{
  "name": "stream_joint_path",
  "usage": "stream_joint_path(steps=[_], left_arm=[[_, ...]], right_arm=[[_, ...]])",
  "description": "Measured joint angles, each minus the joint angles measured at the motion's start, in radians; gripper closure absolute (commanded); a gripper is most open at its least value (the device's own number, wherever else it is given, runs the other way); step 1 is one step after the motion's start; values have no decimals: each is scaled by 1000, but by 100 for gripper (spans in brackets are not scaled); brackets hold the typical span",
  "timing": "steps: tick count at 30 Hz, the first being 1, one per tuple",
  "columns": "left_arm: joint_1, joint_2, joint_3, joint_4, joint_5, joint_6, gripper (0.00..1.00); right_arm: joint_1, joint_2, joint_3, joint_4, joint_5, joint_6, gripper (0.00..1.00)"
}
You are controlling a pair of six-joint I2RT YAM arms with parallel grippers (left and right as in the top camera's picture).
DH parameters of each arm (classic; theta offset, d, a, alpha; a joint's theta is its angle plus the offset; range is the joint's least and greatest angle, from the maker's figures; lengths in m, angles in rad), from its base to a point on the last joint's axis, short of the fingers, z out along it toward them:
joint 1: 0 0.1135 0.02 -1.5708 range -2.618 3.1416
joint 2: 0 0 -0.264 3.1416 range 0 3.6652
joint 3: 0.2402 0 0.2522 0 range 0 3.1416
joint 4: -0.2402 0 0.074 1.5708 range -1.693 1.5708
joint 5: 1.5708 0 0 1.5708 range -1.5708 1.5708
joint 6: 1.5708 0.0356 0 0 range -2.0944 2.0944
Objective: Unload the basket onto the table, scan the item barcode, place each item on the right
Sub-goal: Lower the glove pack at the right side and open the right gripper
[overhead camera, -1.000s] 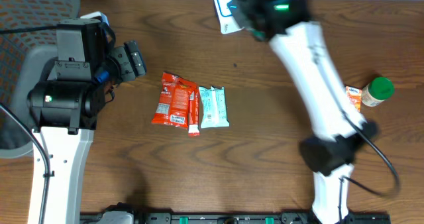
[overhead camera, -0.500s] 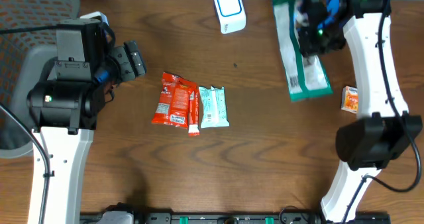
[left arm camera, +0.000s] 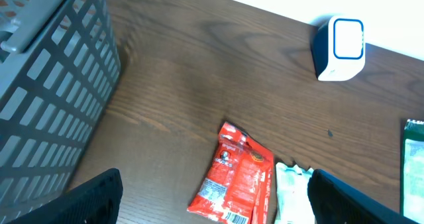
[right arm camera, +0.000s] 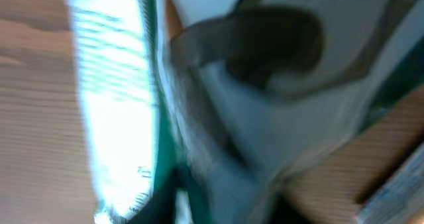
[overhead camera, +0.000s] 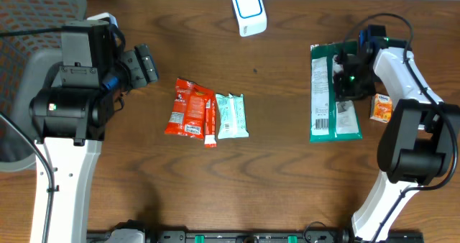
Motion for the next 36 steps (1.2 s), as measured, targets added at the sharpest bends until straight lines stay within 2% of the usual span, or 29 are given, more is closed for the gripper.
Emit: stream_joint_path(steps=[4,6,9,16,20,24,31,36], left_arm=[[0,0,0,0,0,0,10],[0,0,0,0,0,0,11],[0,0,0,0,0,0,10],[0,0,0,0,0,0,11],[0,0,0,0,0,0,10],[0,0,0,0,0,0,11],[0,0,0,0,0,0,10],[0,0,0,0,0,0,10]], right_arm=[[-4,0,-11,37,28,-7,23],[-3,0,-10,62,34,-7,19],[-3,0,3,56,39,-3,20],[8,0,164,-81,-45,55,45],[50,0,175,-110,-165,72,69],[116,-1,126,-58,-237,138,98],[212,0,-50,181,-261,223,99],[268,0,-166,325,-145,294,99]])
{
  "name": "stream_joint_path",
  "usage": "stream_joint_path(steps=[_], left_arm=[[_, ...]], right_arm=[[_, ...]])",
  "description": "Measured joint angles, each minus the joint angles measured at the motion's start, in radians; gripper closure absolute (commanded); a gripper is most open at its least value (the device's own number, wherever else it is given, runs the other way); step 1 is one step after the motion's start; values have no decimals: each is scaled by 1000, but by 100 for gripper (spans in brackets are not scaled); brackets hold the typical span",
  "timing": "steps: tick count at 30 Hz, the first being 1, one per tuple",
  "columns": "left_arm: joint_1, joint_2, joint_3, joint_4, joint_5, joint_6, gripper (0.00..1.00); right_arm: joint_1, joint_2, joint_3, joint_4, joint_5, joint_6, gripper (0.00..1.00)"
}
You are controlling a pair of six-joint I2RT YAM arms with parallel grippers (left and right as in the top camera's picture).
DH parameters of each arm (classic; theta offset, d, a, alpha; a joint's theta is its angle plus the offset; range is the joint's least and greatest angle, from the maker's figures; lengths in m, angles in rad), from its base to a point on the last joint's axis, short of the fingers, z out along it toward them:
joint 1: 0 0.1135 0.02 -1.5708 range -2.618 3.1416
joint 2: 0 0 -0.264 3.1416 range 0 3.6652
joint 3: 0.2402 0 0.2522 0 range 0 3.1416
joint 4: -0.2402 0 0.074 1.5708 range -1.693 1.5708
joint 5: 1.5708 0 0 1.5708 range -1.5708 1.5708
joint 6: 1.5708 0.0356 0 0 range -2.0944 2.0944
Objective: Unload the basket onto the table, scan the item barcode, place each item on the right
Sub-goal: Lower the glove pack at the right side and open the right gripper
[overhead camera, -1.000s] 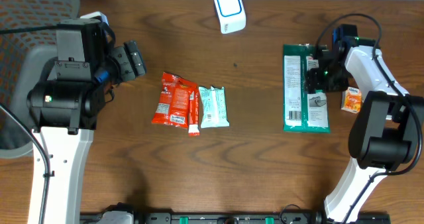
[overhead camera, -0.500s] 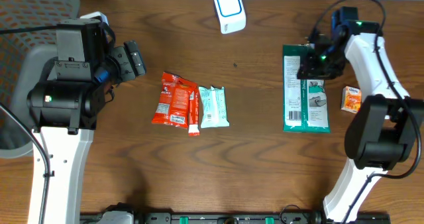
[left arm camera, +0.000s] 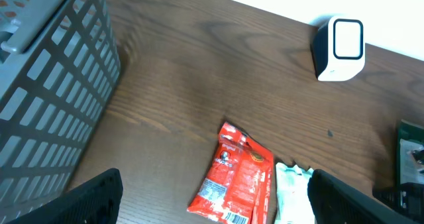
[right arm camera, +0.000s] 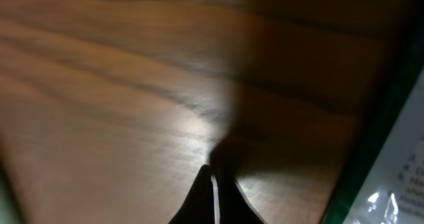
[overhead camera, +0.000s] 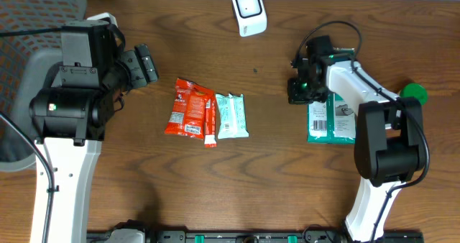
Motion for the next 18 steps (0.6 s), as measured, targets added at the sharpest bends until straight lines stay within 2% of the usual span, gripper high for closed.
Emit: stream_joint_path(steps=[11,18], left_arm=[[0,0,0,0,0,0,11],[0,0,0,0,0,0,10]], right_arm=[[5,-20,-14,6,322,63,99],[-61,-21,-15,-63,417,52,99]])
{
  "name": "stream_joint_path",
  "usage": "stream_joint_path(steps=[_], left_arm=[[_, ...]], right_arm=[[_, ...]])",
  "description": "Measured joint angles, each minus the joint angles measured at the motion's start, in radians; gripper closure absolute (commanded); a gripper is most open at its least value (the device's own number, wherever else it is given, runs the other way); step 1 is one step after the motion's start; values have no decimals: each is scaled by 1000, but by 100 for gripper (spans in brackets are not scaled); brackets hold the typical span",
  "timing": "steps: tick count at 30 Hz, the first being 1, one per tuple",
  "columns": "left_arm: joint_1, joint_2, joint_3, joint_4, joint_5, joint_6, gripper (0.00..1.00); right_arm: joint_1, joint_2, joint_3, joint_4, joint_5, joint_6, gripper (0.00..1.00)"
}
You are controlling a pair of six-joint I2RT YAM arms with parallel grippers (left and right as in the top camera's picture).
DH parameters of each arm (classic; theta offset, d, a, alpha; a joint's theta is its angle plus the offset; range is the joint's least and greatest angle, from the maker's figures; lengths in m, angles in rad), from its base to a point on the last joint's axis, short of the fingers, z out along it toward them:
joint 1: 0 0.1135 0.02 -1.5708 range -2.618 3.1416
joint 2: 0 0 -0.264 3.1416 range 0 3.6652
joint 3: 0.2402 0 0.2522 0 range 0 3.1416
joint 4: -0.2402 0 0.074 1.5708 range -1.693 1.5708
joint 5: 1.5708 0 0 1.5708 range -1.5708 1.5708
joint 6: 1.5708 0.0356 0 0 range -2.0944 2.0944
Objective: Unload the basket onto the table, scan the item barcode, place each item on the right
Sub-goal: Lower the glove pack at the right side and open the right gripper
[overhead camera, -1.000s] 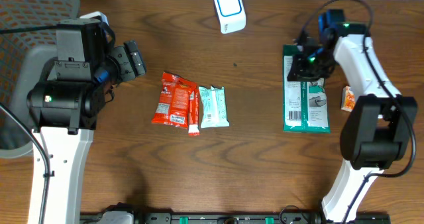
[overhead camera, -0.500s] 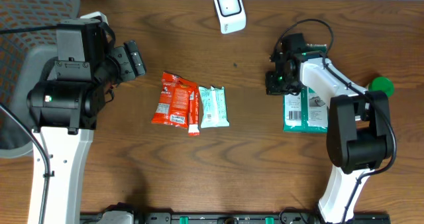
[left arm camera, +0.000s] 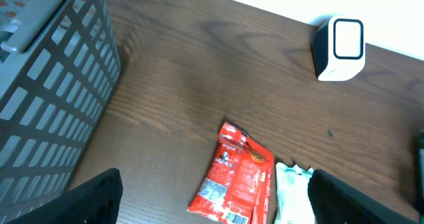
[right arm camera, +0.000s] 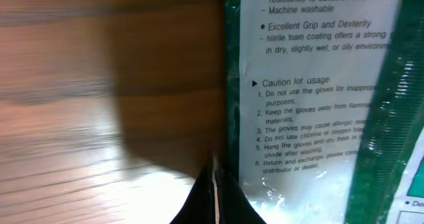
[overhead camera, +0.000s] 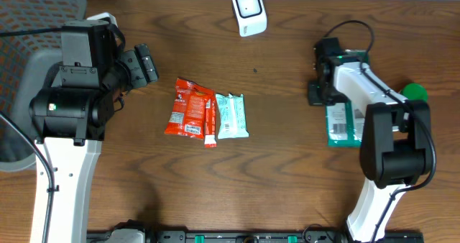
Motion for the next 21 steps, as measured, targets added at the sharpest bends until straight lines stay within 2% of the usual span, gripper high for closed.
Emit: stream_joint_path(steps=[15,21], left_arm=[[0,0,0,0,0,0,10],[0,0,0,0,0,0,11]], right_arm=[[-140,-1,1,-37,-5,-105,97],[-132,8,53,-134,-60,-137,89]])
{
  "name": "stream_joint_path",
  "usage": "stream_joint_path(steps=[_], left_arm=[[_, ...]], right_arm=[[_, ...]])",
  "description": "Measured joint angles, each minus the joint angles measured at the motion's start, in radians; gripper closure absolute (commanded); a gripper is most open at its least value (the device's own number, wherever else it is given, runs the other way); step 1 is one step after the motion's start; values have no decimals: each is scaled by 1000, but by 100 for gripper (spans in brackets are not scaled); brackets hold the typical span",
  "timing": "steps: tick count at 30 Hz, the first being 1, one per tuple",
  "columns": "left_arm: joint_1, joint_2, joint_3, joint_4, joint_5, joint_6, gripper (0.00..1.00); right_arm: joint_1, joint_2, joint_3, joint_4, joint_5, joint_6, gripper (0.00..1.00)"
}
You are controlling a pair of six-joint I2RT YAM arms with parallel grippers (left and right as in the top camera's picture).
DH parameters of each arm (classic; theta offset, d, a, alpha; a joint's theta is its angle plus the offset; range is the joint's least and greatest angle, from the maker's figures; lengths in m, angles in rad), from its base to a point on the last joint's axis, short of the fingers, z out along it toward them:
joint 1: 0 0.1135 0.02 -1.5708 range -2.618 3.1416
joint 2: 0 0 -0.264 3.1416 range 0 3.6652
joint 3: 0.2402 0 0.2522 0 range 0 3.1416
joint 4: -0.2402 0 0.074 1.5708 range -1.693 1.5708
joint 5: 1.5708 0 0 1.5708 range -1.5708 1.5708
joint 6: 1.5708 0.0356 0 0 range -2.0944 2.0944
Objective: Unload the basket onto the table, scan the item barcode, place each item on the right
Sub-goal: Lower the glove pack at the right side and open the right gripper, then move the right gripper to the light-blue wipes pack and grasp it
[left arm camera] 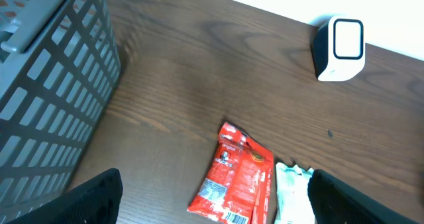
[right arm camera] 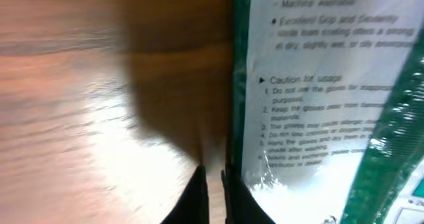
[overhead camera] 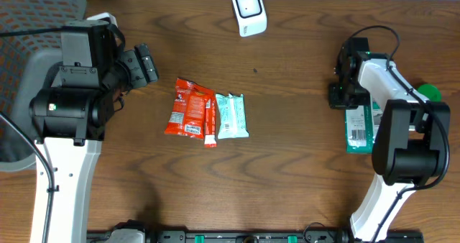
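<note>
The white barcode scanner (overhead camera: 248, 11) stands at the table's far edge, also seen in the left wrist view as the scanner (left arm camera: 339, 48). A red snack packet (overhead camera: 190, 109) and a mint-white packet (overhead camera: 231, 116) lie side by side mid-table. My left gripper (overhead camera: 144, 63) hangs open high above them, its gripper (left arm camera: 215, 204) holding nothing. A green-edged glove packet (overhead camera: 359, 125) lies at the right. My right gripper (overhead camera: 343, 93) is low at its left edge. In the wrist view the right gripper (right arm camera: 213, 191) shows its jaws parted by a narrow gap, beside the glove packet (right arm camera: 318, 105).
A grey mesh basket (left arm camera: 46, 85) stands at the far left, next to the left arm. A small green round thing (overhead camera: 430, 92) shows behind the right arm. The table's far edge runs just behind the scanner.
My right gripper is further right, and the glove packet lies further right with it. Its jaws, shut tight before, now stand a crack apart. The left arm has not moved.
My right gripper was first over the glove packet, with a small orange pack beside it. Then it stood shut on the table at the packet's left edge. At each later moment gripper and packet lay further right; the orange pack no longer shows.
</note>
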Motion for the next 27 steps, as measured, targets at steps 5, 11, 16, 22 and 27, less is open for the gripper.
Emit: stream_joint_path(steps=[5,11,16,22,27], left_arm=[[0,0,0,-1,0,0,10],[0,0,0,0,0,-2,10],[0,0,0,0,0,-2,10],[0,0,0,0,0,-2,10],[0,0,0,0,0,-2,10]], right_arm=[[44,8,125,-93,-115,-11,77],[173,8,198,-119,-267,-10,57],[291,9,198,-101,-357,32,25],[427,9,198,-82,-401,78,27],[513,9,198,-50,-414,107,31]])
